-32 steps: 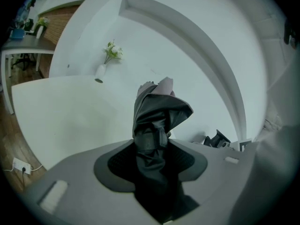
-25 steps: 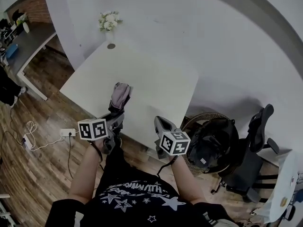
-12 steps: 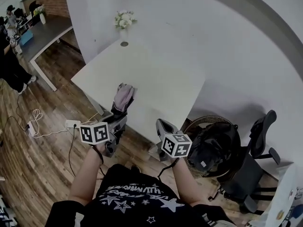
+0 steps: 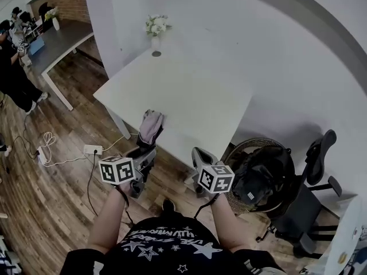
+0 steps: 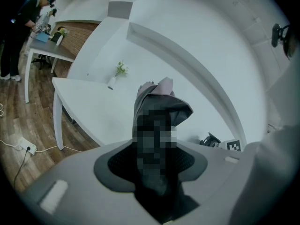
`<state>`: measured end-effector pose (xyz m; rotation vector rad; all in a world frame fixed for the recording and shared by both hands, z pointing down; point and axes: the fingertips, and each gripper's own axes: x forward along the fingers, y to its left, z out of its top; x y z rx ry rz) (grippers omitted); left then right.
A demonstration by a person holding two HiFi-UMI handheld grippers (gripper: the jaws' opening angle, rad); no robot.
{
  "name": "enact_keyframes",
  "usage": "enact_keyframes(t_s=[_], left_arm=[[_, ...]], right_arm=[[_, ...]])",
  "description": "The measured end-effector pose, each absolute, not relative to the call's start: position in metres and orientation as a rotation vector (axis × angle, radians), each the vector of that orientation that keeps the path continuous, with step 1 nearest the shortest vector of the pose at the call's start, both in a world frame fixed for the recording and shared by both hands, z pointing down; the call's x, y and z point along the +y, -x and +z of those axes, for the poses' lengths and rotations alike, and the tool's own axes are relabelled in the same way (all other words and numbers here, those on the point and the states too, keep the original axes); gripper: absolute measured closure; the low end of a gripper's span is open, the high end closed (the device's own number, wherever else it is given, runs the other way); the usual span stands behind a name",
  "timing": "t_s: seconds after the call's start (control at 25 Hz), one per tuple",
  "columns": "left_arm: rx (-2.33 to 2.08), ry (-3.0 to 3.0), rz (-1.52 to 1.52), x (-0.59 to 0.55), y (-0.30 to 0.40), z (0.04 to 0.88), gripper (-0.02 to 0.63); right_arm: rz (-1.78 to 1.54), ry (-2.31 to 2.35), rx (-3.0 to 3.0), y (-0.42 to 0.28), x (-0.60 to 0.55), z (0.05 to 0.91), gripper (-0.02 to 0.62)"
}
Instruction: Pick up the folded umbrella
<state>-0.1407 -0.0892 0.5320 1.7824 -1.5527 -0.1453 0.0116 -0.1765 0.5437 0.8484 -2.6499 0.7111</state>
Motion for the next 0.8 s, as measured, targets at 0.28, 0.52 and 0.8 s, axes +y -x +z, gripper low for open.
enact_keyframes(t_s=[0.28,0.52,0.8], left_arm=[[-1.569,-1.789,-0.151,-0.043,0.142,0.528,0.397],[-1.584,-1.779,-0.178,-0.003,0.139,0.527,0.396],[-1.609,-1.767,-0.181,0.046,0.13,0.525,0.397]], right_arm=[[0.702,-0.856,-2.653,-0.012,-0.138,0.538,0.58],[0.673,-0.839,-2.66,-0.014,-0.1,0.532,0.58],[0.641,-0.828,-2.661,-0.023,-0.053,0.528,0.58]])
